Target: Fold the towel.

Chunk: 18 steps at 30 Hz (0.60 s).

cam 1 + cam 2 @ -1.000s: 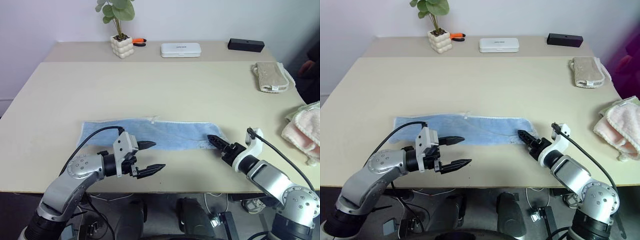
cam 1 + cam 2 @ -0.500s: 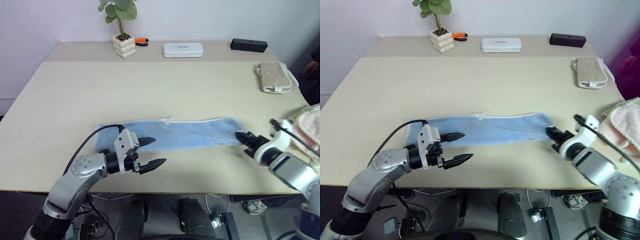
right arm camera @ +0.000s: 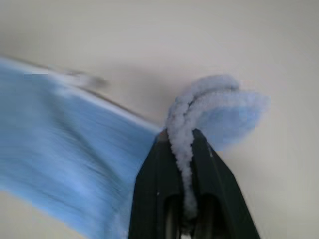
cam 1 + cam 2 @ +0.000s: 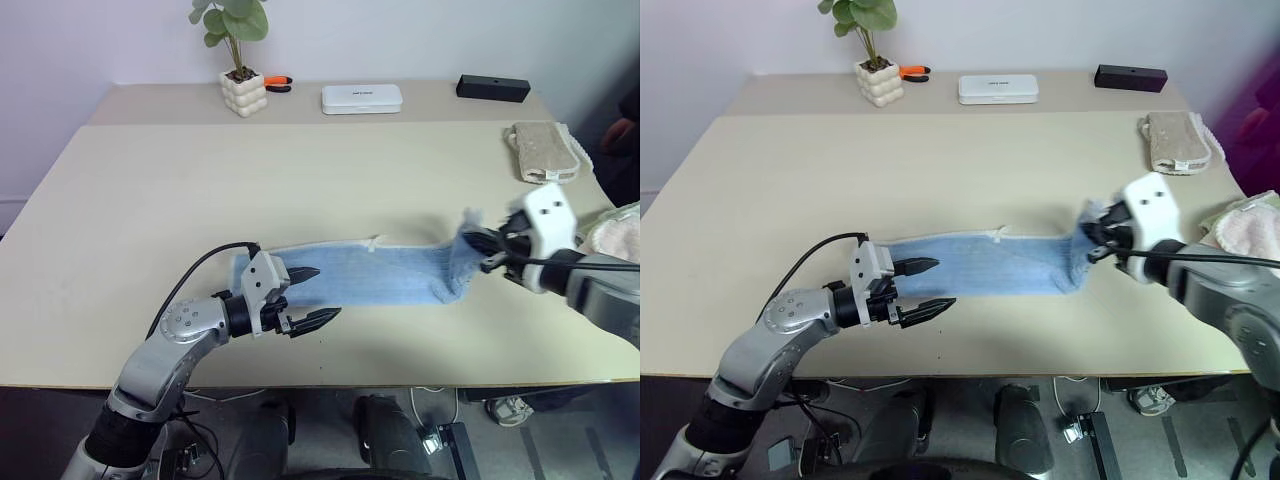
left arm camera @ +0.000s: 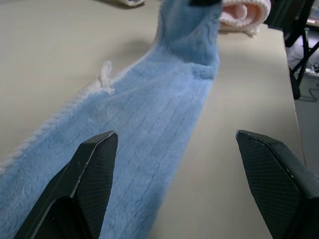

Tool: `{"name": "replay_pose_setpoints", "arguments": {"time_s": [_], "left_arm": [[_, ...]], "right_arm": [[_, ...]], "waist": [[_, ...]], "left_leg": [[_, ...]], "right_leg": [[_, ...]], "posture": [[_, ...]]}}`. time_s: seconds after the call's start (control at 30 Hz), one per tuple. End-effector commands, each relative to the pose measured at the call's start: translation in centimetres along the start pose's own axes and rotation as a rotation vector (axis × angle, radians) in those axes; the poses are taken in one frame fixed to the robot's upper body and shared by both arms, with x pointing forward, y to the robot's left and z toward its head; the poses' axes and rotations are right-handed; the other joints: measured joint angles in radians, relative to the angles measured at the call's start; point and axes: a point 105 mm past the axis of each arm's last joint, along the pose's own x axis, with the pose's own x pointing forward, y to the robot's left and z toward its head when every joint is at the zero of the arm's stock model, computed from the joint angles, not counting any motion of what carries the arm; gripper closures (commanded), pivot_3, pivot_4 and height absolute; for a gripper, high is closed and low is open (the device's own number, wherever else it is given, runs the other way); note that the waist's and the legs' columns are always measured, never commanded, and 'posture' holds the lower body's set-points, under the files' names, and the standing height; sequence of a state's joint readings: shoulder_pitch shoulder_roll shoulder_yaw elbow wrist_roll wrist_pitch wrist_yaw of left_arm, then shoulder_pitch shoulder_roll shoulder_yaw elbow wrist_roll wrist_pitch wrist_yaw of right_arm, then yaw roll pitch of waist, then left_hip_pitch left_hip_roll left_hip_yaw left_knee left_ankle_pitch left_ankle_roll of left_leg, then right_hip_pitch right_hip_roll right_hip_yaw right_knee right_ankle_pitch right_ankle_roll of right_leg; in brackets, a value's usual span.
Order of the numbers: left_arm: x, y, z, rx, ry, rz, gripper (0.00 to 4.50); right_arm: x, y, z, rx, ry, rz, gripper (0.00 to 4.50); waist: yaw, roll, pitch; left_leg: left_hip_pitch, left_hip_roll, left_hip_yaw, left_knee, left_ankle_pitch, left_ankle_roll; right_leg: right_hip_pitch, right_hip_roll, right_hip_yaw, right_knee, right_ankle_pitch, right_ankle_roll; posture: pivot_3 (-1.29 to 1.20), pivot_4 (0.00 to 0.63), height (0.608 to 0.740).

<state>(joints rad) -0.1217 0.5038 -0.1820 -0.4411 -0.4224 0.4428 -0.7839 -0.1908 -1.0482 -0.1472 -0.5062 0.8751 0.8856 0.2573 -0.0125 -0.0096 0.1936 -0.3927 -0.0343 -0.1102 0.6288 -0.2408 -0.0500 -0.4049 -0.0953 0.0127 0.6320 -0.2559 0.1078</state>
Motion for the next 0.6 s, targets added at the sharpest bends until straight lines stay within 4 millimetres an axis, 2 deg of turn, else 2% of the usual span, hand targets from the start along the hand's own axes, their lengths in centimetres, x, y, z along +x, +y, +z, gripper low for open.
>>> {"name": "replay_pose_setpoints", "arguments": {"time_s": [0.03,0.1,0.2,0.4,0.5,0.57,0.6], "left_arm": [[0.0,-0.5,1.0,0.041,-0.03,-0.004,0.6],[0.0,-0.6,1.0,0.041,-0.03,0.001,0.6],[-0.1,-0.7,1.1,0.041,-0.03,0.006,0.6],[-0.3,-0.6,1.0,0.042,-0.022,0.024,0.6],[-0.4,-0.5,1.0,0.042,-0.021,0.028,0.6],[-0.3,-0.3,1.0,0.043,-0.02,0.034,0.6],[-0.3,-0.2,1.0,0.042,-0.022,0.041,0.6]], "right_arm": [[1.2,2.8,0.2,-0.17,0.01,0.104,4.47],[2.4,4.4,-0.4,-0.18,0.015,0.151,4.47],[3.3,5.4,-1.0,-0.193,0.033,0.177,4.47],[3.6,7.1,-3.0,-0.209,0.086,0.266,4.47],[3.7,6.9,-3.1,-0.203,0.084,0.254,3.56],[3.7,6.8,-2.7,-0.21,0.061,0.248,2.62],[3.2,6.9,-1.6,-0.206,0.006,0.267,2.14]], "waist": [[0.007,0.0,0.0],[0.006,-0.001,0.0],[0.005,-0.001,0.0],[0.003,-0.001,0.0],[0.003,-0.001,0.0],[0.002,-0.001,0.0],[0.002,-0.001,0.0]], "left_leg": [[-0.001,0.0,-0.001,0.0,0.0,0.0],[-0.002,-0.001,-0.001,0.0,0.0,0.0],[-0.003,-0.002,-0.001,0.001,0.0,0.0],[-0.003,-0.002,-0.001,0.0,0.0,0.0],[-0.003,-0.001,-0.001,0.0,0.0,0.0],[-0.003,-0.002,-0.001,0.001,0.0,0.0],[-0.002,-0.002,-0.001,0.001,0.0,0.0]], "right_leg": [[0.0,0.0,0.0,-0.001,0.0,0.0],[0.0,-0.001,-0.001,-0.002,0.0,0.001],[0.0,-0.002,0.0,-0.003,0.001,0.002],[-0.001,-0.002,0.0,-0.002,0.001,0.002],[-0.001,-0.002,0.0,-0.002,0.001,0.002],[-0.001,-0.002,0.0,-0.002,0.001,0.002],[-0.001,-0.002,0.0,-0.002,0.001,0.002]], "posture": [[0.0,0.15,0.738],[0.0,0.15,0.738],[0.0,0.15,0.738],[0.0,0.15,0.738],[0.0,0.15,0.738],[0.0,0.15,0.738],[0.0,0.15,0.738]]}}
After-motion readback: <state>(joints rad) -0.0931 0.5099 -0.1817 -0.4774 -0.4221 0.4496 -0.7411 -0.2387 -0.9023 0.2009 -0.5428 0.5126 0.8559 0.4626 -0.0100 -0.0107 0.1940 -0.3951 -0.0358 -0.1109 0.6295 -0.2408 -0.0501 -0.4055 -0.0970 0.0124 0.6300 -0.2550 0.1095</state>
